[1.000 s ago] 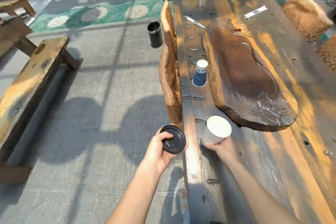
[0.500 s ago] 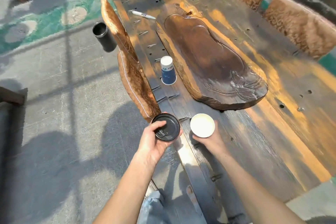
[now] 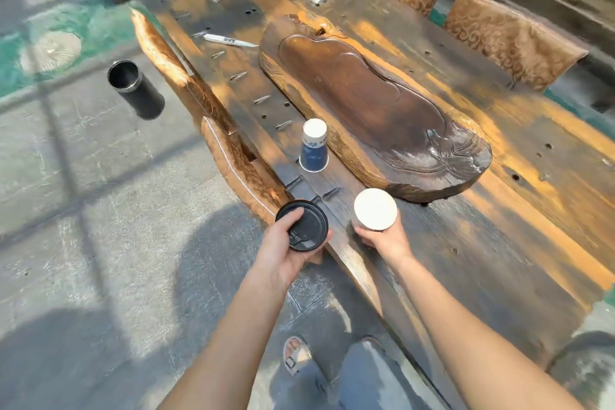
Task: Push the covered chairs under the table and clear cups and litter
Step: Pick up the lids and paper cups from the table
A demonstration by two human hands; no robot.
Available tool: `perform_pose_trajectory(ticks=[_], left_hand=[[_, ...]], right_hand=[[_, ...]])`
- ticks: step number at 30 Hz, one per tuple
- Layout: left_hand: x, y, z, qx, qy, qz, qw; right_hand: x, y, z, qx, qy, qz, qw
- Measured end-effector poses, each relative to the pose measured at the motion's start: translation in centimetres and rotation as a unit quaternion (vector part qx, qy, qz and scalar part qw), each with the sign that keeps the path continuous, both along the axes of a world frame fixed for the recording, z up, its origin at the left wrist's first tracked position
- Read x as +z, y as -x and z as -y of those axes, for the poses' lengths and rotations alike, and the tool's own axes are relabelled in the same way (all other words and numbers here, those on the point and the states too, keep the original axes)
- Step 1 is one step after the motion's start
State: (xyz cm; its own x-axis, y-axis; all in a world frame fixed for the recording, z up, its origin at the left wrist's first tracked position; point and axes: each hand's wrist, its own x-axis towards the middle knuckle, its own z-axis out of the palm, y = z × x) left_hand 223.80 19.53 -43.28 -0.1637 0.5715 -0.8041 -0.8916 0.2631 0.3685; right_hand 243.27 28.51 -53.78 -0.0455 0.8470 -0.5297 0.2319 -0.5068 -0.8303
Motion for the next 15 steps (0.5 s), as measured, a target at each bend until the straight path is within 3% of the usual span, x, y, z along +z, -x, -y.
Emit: perform_pose_trajectory(ticks=[15], left_hand=[[-0.9,6.4,-5.3,-0.024,0.041,-0.032,0.998]], right_hand=[[-3.3,4.9,-4.1,-0.034,0.035,0.074,0.996]])
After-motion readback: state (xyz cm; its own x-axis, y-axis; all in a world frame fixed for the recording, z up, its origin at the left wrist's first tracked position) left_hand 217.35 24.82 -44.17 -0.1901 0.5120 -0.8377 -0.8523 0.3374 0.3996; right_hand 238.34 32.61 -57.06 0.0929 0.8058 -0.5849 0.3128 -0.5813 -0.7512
